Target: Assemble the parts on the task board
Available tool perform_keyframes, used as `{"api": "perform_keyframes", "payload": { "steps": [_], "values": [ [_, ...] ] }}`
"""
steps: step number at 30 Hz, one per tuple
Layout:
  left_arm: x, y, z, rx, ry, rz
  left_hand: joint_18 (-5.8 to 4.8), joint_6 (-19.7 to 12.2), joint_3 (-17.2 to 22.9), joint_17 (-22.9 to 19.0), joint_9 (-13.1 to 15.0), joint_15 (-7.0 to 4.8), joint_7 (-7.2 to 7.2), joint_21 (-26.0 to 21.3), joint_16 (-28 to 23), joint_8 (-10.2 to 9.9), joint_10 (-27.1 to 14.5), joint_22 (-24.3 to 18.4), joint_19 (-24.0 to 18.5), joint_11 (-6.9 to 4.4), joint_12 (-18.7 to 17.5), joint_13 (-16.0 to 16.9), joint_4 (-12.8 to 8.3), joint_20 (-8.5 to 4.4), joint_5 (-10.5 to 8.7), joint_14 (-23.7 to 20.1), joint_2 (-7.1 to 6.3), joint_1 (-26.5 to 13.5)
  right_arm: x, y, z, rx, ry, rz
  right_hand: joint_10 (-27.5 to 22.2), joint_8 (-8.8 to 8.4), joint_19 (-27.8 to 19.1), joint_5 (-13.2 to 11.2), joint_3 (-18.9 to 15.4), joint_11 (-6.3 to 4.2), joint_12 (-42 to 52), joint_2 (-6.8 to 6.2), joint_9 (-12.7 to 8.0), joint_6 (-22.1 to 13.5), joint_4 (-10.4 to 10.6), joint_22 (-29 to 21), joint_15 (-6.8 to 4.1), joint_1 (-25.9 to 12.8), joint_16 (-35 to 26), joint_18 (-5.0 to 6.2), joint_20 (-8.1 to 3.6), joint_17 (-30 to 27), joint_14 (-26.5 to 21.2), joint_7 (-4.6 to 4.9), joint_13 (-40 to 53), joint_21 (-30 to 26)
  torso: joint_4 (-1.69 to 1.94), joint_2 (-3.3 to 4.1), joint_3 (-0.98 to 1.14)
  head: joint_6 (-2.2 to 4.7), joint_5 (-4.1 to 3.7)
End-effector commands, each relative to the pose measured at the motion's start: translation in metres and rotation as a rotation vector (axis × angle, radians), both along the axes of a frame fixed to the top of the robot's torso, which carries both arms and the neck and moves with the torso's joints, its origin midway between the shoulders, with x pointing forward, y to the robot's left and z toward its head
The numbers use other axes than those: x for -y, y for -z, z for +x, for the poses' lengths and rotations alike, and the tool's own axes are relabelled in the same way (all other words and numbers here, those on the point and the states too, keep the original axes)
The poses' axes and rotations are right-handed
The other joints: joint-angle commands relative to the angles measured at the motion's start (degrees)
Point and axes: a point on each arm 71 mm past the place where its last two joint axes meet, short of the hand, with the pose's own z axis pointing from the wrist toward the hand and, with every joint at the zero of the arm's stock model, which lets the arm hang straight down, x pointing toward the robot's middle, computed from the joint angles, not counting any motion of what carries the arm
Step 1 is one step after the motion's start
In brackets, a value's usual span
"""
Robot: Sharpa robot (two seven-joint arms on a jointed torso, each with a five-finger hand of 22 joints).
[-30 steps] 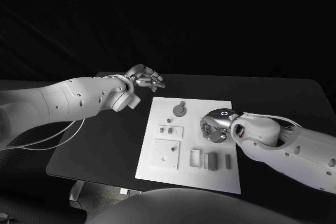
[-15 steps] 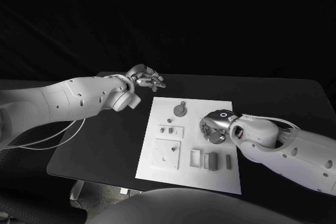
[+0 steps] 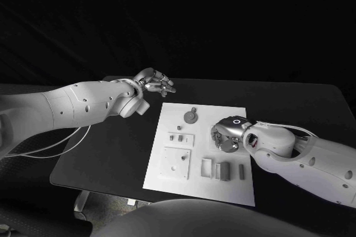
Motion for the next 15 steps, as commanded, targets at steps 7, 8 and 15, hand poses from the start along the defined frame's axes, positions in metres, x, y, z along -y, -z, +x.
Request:
{"api": "perform_keyframes", "payload": {
  "steps": [7,8,15],
  "values": [
    [0.0021,-0.0010,0.0003,0.001,0.010,-0.011,0.77,-0.41,0.00,0.11,-0.07,-0.05,-0.09,-0.26,-0.20,0.08,-0.33,0.06,0.48,0.00,0.03,-0.09,0.25,0.09,0.07,0.37,0.11,0.20,-0.0041,-0.0013,-0.0023,0.009,-0.021,0.014,-0.01,-0.18,0.36,0.13,0.54,0.21,-0.18,0.01,-0.03,0.18,0.25,0.80,-0.05,-0.11,-0.25,2.49,-0.09,-0.10,0.18,0.14,-0.04,0.33,0.01,0.00,-0.03,0.01,-0.01],
    [0.0021,-0.0010,0.0003,0.001,0.010,-0.011,0.77,-0.41,0.00,0.11,-0.07,-0.05,-0.09,-0.26,-0.21,0.08,-0.33,0.06,0.48,0.00,0.03,-0.09,0.25,0.09,0.07,0.37,0.12,0.21,-0.0040,-0.0014,-0.0022,0.011,-0.019,0.015,0.28,-0.01,0.42,0.13,0.68,0.13,-0.03,0.38,0.04,0.52,0.37,0.80,-0.12,-0.12,-0.23,2.49,-0.11,-0.11,0.21,0.02,0.03,0.35,0.01,0.00,-0.03,0.01,-0.02],
    [0.0019,-0.0010,0.0003,0.001,0.010,-0.011,0.77,-0.41,0.00,0.14,-0.06,-0.05,-0.09,-0.27,-0.22,0.10,-0.33,0.07,0.49,0.00,0.04,-0.09,0.26,0.09,0.07,0.37,0.14,0.21,-0.0038,-0.0027,-0.0020,0.036,-0.021,0.016,3.16,1.36,1.21,0.14,2.59,-1.11,1.41,4.08,0.67,3.36,1.26,0.84,-1.31,0.07,0.05,2.49,-0.46,-0.16,1.10,-1.17,0.84,0.73,0.02,0.02,-0.01,0.01,0.02]
  ]
}}
